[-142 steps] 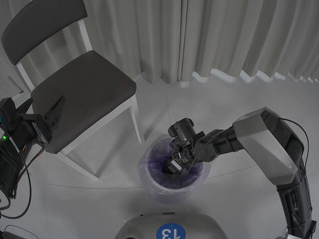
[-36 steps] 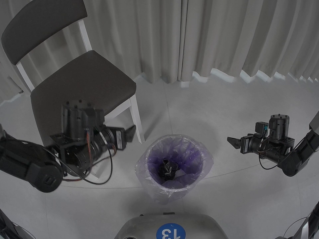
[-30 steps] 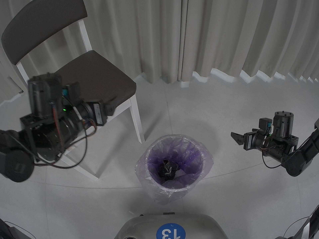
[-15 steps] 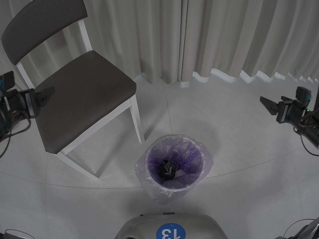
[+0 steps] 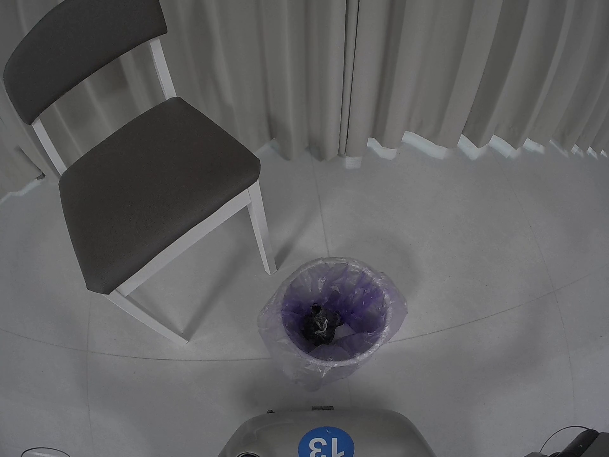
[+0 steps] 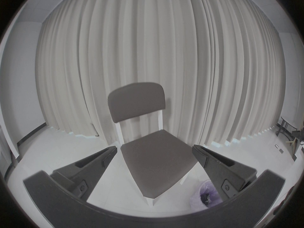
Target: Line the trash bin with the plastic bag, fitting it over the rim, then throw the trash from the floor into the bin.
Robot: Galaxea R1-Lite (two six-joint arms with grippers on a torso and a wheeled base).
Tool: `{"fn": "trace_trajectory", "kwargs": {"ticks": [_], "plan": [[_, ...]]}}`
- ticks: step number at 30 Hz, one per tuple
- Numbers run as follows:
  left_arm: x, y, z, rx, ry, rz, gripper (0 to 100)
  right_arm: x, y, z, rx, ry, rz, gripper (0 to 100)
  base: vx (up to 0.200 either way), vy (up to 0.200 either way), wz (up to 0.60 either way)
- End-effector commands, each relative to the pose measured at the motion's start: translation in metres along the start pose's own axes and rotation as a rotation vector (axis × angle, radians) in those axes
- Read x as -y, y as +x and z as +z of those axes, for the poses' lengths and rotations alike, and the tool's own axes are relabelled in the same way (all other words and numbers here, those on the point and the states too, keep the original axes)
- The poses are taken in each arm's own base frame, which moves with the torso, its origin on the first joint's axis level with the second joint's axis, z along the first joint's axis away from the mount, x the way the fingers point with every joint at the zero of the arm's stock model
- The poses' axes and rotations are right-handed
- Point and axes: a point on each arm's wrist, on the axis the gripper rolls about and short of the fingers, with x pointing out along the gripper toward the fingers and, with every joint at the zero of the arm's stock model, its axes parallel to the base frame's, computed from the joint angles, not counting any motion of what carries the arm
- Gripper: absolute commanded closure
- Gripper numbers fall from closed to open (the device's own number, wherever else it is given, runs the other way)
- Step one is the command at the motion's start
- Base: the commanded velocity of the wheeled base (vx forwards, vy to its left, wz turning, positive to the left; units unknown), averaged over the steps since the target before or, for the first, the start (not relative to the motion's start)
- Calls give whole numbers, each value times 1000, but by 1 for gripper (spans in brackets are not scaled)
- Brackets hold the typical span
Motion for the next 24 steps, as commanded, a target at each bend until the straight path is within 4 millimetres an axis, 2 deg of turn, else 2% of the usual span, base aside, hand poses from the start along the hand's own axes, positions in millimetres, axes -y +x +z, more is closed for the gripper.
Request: {"fn": "trace_trajectory", "kwargs": {"ticks": [1,4,8,12,18,24], "plan": [[-35,-109,-6,248,-44,43,0,3,-139,-5,301,23,7,0,0,0,0],[-37,-131,-18,282,-14,85,0,-2,-156,-13,337,78,-18,0,0,0,0],[-36,-159,-31,325,30,89,0,-13,-167,-22,372,121,-43,0,0,0,0],[-35,-175,-43,345,43,96,0,-16,-179,-41,394,150,2,0,0,0,0],[-31,-185,-53,355,11,121,0,-14,-175,-47,373,265,0,0,0,0,0],[-26,-177,-79,293,29,73,0,-13,-162,-63,267,263,18,0,0,0,0]]}}
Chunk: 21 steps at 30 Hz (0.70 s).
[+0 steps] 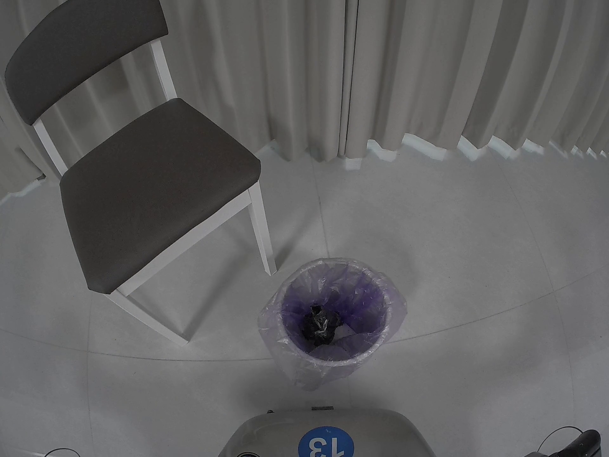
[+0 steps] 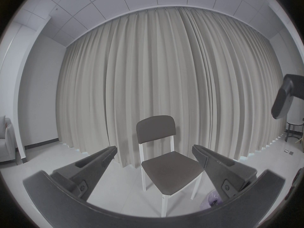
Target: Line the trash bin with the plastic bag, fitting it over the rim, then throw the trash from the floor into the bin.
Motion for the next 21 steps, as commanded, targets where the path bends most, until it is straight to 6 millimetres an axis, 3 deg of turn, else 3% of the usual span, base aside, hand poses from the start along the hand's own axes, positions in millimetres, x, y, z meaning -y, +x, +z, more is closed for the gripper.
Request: {"fn": "trace_trajectory", "kwargs": {"ticks": [1,3,5,7,8,9,10,12,16,21], "plan": [[4,-5,-22,-24,-14,-10,0,6,1,-17,-49,-12,8,0,0,0,0],[5,-3,-27,-44,-48,-10,0,9,5,-24,-79,-31,12,0,0,0,0],[8,6,-44,-118,-64,-15,0,14,11,-38,-127,-63,3,0,0,0,0],[14,28,-102,-326,-22,14,0,25,22,-67,-209,-105,-13,0,0,0,0],[14,28,-102,-326,-22,14,0,25,22,-67,-209,-105,-13,0,0,0,0],[16,37,-129,-370,-8,47,0,34,28,-88,-257,-138,-14,0,0,0,0],[17,40,-137,-371,-8,53,0,36,29,-94,-266,-150,-10,0,0,0,0],[21,52,-181,-314,-7,55,0,48,37,-125,-250,-222,18,0,0,0,0],[22,51,-198,-349,-17,46,0,54,38,-142,-242,-226,19,0,0,0,0],[23,50,-199,-371,-85,0,0,57,36,-149,-300,-245,1,0,0,0,0]]}}
